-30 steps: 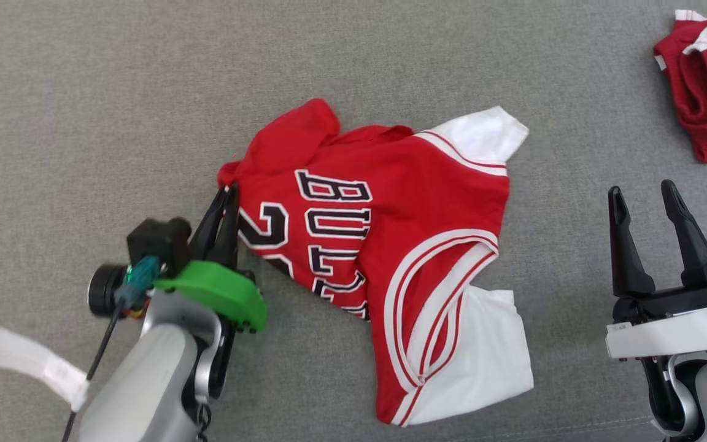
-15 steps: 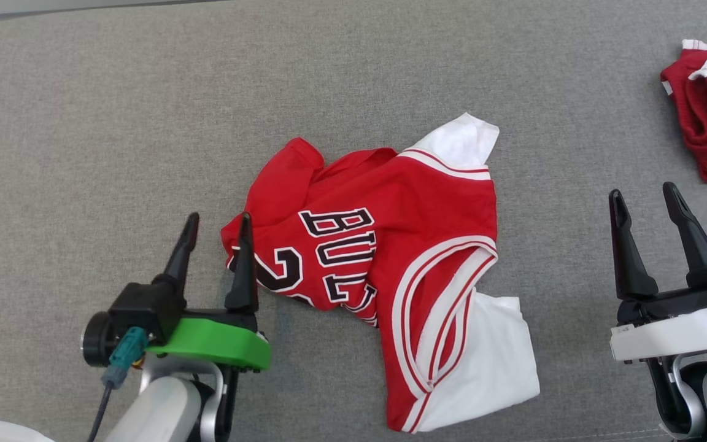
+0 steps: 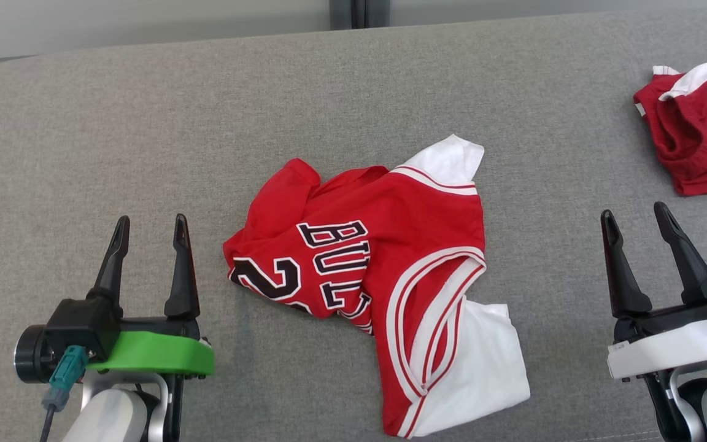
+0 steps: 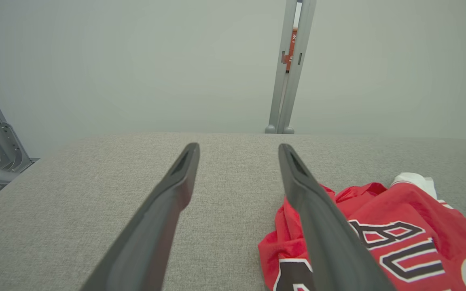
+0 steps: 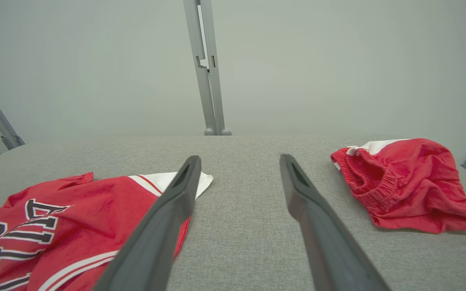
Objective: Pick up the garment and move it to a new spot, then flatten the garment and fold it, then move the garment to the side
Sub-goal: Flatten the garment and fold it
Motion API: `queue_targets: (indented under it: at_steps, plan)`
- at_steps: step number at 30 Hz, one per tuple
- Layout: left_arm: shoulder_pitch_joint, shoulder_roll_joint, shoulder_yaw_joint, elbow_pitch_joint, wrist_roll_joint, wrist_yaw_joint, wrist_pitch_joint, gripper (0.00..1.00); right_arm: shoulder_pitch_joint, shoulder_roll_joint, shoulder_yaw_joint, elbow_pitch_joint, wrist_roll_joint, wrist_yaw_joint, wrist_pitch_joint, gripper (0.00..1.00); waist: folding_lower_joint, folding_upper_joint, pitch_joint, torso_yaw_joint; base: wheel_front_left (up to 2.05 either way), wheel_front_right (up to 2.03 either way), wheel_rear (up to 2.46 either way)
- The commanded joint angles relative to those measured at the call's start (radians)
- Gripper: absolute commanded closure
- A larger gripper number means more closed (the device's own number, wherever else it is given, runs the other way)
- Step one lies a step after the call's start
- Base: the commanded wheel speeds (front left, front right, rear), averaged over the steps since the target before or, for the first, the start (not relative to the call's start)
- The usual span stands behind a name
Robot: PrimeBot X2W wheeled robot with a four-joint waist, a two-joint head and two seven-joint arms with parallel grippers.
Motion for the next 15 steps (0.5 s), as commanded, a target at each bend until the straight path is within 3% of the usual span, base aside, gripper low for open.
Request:
queue_targets:
  at_steps: [1,15]
  plan:
    - [0.019,0.002,0.003,-0.004,0.006,-0.002,-0.004,0.00,0.017,0.001,-0.004,-0.005,0.001,-0.001,0.005,0.00,0.0000,0.0000,-0.004,0.000,0.00,0.00,0.00]
    - [0.018,-0.015,0.009,-0.020,0.020,0.005,-0.004,0.00,0.000,-0.016,-0.006,0.020,0.016,-0.001,0.019,0.00,0.0000,0.0000,0.008,0.012,0.00,0.00,0.00]
